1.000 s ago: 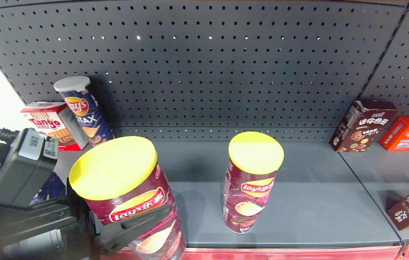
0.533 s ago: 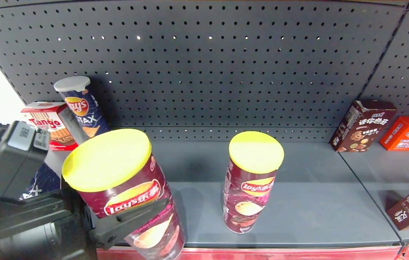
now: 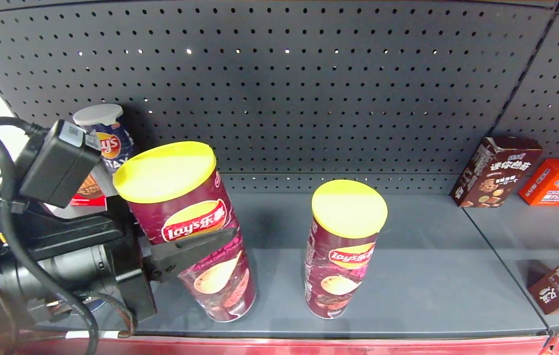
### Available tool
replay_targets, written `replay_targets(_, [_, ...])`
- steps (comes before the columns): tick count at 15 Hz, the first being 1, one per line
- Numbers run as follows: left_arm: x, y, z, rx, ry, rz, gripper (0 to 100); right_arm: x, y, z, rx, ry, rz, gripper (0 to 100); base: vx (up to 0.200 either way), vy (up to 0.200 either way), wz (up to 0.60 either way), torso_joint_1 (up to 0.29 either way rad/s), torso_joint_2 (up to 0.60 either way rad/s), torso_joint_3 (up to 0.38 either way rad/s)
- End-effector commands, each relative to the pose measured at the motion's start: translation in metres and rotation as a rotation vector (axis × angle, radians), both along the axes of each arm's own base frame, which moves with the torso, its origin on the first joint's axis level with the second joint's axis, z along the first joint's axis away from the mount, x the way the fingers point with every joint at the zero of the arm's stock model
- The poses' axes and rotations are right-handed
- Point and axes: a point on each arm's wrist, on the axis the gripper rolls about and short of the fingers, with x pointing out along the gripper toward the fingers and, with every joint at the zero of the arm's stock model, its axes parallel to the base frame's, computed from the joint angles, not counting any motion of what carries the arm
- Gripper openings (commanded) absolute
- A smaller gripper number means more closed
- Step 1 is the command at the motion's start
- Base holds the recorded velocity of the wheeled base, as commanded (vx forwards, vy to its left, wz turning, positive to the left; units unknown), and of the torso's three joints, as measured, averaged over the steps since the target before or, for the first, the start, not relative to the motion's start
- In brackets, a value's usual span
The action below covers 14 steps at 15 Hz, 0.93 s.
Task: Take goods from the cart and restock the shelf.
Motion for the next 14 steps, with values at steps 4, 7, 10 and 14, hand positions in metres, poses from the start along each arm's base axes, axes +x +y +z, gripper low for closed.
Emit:
replay_targets(4, [0.061,-0.019,0.007,0.021,0.032,0.054,0,0.000,0.000,0.000,-0.001,0.004,0.000,100,0.000,0.000,0.00,0.000,0.00,0.000])
replay_targets(7, [0.088,-0.034,0.011,0.030,0.002,-0.041,0,0.000,0.000,0.000,-0.001,0.004,0.000,100,0.000,0.000,0.00,0.000,0.00,0.000])
replay_targets(10, [0.104,-0.041,0.009,0.071,-0.027,-0.076,0,0.000,0.000,0.000,-0.001,0.004,0.000,100,0.000,0.000,0.00,0.000,0.00,0.000])
replay_targets(14, [0.135,-0.050,0.005,0.131,-0.072,-0.067,0,0.000,0.000,0.000,-0.001,0.004,0.000,100,0.000,0.000,0.00,0.000,0.00,0.000])
